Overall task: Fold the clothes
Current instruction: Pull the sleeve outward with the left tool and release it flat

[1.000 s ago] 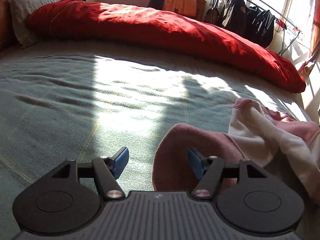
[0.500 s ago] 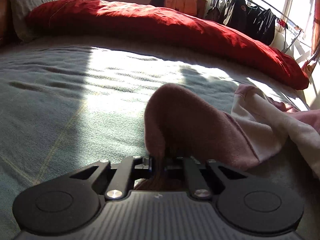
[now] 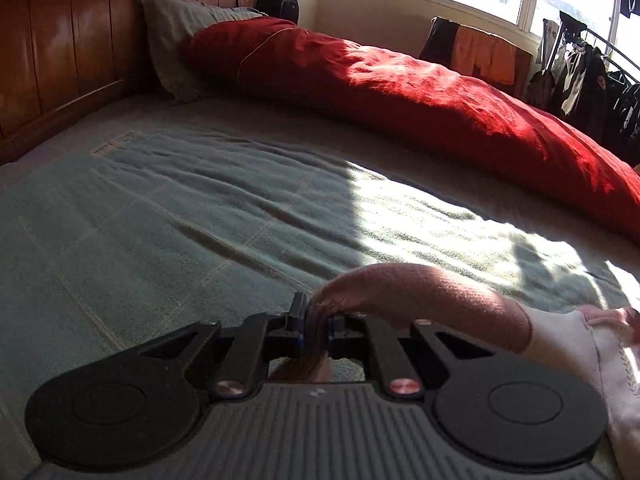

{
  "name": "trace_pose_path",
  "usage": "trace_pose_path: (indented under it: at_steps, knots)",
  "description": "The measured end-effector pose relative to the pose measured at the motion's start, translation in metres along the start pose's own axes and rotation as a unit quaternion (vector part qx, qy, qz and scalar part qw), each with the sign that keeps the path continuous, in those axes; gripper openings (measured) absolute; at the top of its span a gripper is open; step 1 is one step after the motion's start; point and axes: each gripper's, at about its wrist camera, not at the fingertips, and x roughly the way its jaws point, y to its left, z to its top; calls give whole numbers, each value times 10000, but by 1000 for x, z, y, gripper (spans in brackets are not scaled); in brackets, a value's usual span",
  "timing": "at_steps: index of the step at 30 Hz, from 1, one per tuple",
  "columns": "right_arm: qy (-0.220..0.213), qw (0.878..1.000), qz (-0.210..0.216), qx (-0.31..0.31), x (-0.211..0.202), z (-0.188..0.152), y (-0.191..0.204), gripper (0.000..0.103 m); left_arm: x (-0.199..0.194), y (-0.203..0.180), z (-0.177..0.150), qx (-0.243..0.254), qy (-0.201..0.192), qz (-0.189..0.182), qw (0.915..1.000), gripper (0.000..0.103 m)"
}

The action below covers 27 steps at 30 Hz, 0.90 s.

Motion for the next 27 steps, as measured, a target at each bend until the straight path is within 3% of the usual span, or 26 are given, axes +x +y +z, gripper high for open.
trace_pose_path:
  at_steps: [1, 5, 7, 9, 14, 16, 19, 22, 24, 27]
  knots:
    - [3, 10000, -19, -7, 0, 0, 0, 71, 6, 1, 0, -34, 130, 36, 9999, 18]
    - [-15, 10000, -46, -35, -3, 0, 3, 71, 28, -2, -10, -63, 441, 319, 9985, 21]
    - [-37, 10000, -58, -67, -5, 0, 4, 71, 33, 1, -14, -96, 513, 520, 9973, 35]
    - [-58, 9999, -60, -94, -8, 1, 4, 71, 34, 8, -16, -190, 537, 762, 9955, 41]
    - [-121, 9999, -67, -57, -12, 1, 2, 71, 23, 28, -15, -561, 419, 1017, 9923, 45]
    - [-101, 9999, -57, -66, -10, 1, 2, 71, 20, 32, -18, -740, 422, 826, 9929, 50]
    - [-76, 9999, -21, -76, -7, 0, 5, 71, 22, 37, -26, -1258, 509, 157, 9906, 53]
    - [-59, 9999, 11, -98, -4, 0, 9, 71, 34, 39, -41, -2044, 705, -636, 9743, 57]
    - [-65, 9999, 7, -117, -4, 1, 10, 71, 44, 33, -49, -2284, 753, -844, 9670, 57]
    - [-82, 9999, -6, -141, -5, 2, 11, 71, 57, 23, -52, -2344, 601, -764, 9673, 56]
